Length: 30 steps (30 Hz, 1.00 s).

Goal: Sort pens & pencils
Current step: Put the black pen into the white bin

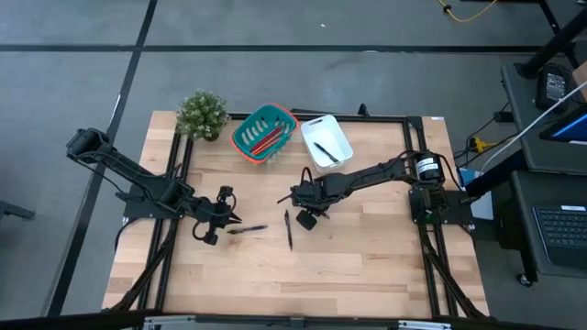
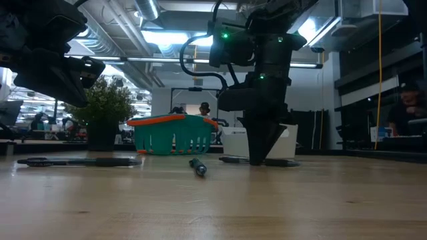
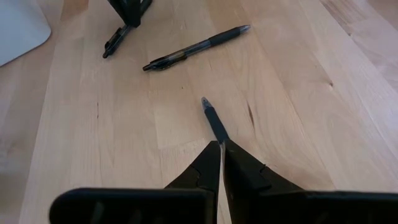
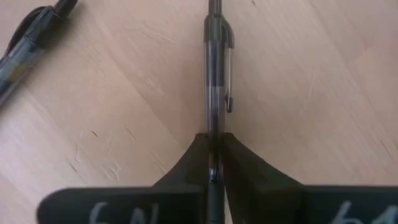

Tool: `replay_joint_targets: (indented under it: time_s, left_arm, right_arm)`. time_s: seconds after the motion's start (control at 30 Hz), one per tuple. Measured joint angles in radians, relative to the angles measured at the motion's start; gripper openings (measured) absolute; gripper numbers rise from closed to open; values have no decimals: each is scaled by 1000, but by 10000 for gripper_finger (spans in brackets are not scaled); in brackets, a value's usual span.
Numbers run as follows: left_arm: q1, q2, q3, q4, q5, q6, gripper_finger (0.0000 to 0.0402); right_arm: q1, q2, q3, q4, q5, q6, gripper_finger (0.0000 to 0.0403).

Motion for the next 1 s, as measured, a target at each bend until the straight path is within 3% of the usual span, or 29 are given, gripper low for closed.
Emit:
replay_joint_targets:
  time_s: [0.37,0.83,1.0]
  left_arm:
    - [0,0,0,-4,0,0,14]
    - [0,0,0,-43,0,-23,14]
    - [0,0,0,-44,0,-23,14]
  right_arm:
    - [7,-66,-10,-9,25,0,27]
    - [71,-159,-5,-30,237,32,27]
    - [97,-228,-3,-64,369,59,27]
